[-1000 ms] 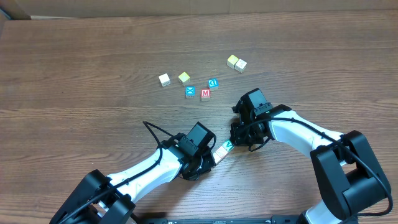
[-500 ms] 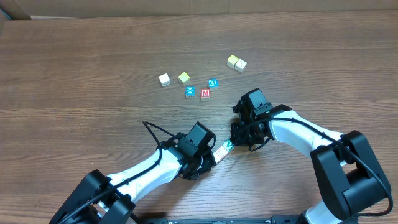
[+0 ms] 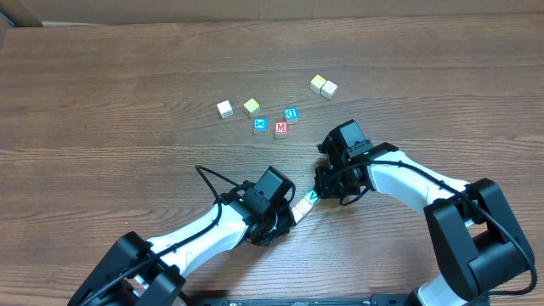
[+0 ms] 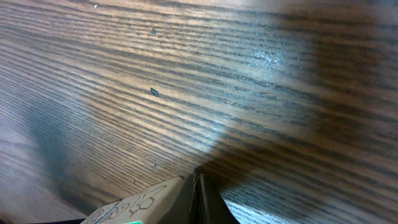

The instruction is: Flip 3 blocks

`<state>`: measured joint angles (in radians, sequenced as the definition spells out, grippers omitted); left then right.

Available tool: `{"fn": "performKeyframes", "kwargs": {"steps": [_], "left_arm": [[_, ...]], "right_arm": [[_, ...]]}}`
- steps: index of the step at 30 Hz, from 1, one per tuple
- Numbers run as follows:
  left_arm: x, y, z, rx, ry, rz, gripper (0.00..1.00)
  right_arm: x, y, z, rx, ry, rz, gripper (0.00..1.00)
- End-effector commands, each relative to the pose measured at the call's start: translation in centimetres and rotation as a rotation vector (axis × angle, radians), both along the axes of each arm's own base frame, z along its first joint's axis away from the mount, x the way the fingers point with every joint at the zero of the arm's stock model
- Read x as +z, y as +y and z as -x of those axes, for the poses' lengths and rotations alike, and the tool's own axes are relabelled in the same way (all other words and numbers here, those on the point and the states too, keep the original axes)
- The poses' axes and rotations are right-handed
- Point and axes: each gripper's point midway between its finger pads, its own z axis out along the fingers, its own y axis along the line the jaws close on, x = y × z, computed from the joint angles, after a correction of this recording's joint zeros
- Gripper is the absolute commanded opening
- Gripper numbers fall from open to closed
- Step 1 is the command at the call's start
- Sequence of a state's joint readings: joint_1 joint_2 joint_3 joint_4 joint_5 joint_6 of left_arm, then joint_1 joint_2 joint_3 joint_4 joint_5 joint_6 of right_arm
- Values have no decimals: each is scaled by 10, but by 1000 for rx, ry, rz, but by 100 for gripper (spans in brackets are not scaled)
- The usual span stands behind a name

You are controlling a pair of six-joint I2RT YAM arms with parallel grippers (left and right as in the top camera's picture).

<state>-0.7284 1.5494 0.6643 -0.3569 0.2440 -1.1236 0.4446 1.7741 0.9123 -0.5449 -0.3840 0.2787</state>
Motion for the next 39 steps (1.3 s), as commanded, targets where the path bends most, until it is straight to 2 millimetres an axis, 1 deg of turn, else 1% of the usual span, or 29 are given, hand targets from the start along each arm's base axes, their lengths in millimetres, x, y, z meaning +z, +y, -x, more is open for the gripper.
{"fn": "performKeyframes", "kwargs": {"steps": [1,13,21,28,39], "left_arm": [[-1,-7,2,-9,0,15,4],[-2,-7,3,5,9,16,4],[-2,-7,3,8,12,16,4],[-2,-8,3,8,12,19,4],[1,-15,1,5,-5,41,4]], "right_arm": [[-8,0,10,25,30,3,4],[-8,3,12,36,31,-5,4],[-7,14,16,68,16,-10,4],[-7,14,15,69,12,-10,4],[-6,16,13,72,3,-17,4]]}}
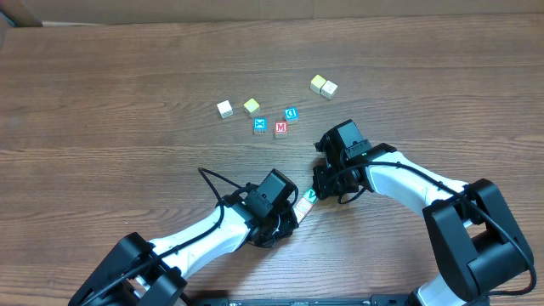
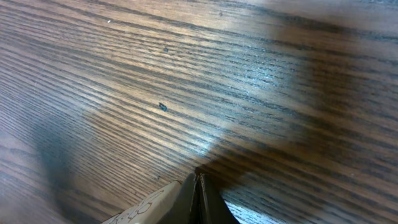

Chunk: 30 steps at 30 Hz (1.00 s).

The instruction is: Flip 3 blocks

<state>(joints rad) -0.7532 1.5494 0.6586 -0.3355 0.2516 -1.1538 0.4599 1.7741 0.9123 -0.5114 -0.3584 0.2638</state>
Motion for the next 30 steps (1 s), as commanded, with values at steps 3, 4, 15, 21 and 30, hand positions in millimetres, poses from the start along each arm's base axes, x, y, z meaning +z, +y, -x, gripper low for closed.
{"fn": "performKeyframes", "kwargs": {"steps": [3,4,15,21,30], "left_arm": [[1,-8,-3,6,-11,22,4],[1,-8,-3,7,-10,22,4],[2,-10,-6,9,-19,30,4],[2,-11,-5,5,-22,32,4],[-7,-9,-3,11,3,14,4]], "right_arm": [[-6,13,19,50,48,-26,4],[-6,13,18,50,47,-27,4],[-6,15,19,57,47,-35,4],[-5,21,23,80,43,-37,4],[-6,26,27,98,40,-32,4]]}}
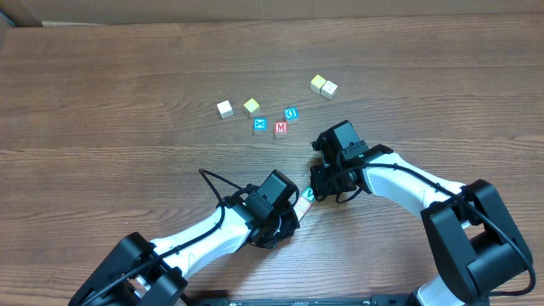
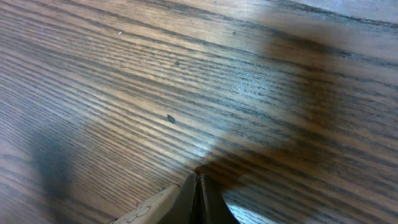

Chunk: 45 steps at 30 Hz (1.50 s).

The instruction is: Flip 3 blocks

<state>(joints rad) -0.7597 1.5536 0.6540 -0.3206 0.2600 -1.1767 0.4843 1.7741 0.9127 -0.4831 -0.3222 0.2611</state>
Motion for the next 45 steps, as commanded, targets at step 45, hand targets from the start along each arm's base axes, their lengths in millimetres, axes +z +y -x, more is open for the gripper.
{"fn": "performKeyframes", "kwargs": {"steps": [45], "left_arm": [[-7,-13,-9,-13,-34,21,4]], "right_arm": [[-5,23,25,11,87,-52,4]]}}
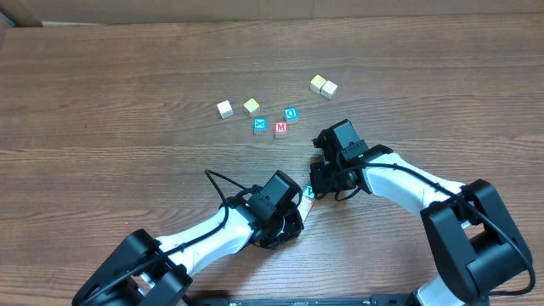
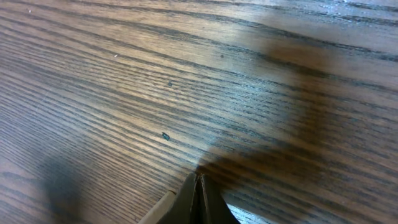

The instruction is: Flip 3 blocks

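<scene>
A pale wooden block [image 1: 308, 194] with green and red markings lies tilted between the two arms near the table's front. My right gripper [image 1: 317, 187] is shut, its tips low at the wood just right of the block. In the right wrist view the closed fingertips [image 2: 198, 182] meet in a point, and only a pale edge of the block [image 2: 163, 208] shows at their lower left. My left gripper [image 1: 295, 214] reaches the block from the lower left. Its jaws are hidden under the wrist.
Several more blocks lie farther back: white [image 1: 224, 109], yellow [image 1: 252, 106], blue [image 1: 260, 126], red M [image 1: 280, 128], blue D [image 1: 291, 113], and a pale pair [image 1: 323, 86]. Bare wood [image 2: 186, 74] spreads ahead of the right fingertips.
The block stands a little higher and farther back between the arms. Less of it shows beside the right fingertips. The left arm has shifted slightly to the right.
At first the block lay flat with its green letter up, the shut right fingers at its right side and the left gripper at its other end. At each later moment its top face showed less in the right wrist view. Now it stands tilted, only an edge visible.
</scene>
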`<state>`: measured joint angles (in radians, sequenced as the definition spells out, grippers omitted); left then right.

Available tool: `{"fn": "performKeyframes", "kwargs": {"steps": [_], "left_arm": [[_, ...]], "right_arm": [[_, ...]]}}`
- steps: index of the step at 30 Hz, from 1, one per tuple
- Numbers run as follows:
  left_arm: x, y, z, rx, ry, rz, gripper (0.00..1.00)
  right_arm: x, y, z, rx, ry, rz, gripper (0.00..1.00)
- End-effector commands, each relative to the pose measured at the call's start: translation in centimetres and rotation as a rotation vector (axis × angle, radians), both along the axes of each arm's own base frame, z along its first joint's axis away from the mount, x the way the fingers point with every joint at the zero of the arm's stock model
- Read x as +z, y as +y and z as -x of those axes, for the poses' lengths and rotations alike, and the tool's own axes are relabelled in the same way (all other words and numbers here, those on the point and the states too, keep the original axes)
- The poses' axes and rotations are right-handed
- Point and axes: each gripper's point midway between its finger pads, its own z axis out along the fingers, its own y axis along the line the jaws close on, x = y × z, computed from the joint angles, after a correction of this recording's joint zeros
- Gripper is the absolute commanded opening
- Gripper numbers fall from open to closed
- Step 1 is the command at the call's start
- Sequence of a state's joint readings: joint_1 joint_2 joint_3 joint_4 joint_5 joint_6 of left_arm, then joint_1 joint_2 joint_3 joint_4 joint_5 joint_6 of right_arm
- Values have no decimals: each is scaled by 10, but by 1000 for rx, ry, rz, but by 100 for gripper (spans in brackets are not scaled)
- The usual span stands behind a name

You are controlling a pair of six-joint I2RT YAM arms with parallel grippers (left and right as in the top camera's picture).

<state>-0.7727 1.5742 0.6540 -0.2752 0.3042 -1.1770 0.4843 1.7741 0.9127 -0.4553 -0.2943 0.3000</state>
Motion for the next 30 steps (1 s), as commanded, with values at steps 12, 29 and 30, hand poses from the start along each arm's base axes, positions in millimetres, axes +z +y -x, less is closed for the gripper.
{"fn": "performKeyframes", "kwargs": {"steps": [12,29,30], "left_arm": [[-7,0,-13,17,-48,-28,4],[-7,0,-13,17,-48,-28,4],[-7,0,-12,17,-47,-28,4]], "right_arm": [[-6,23,30,-6,124,-59,4],[-7,19,26,-81,130,-40,4],[-7,20,26,-81,129,-41,4]]}}
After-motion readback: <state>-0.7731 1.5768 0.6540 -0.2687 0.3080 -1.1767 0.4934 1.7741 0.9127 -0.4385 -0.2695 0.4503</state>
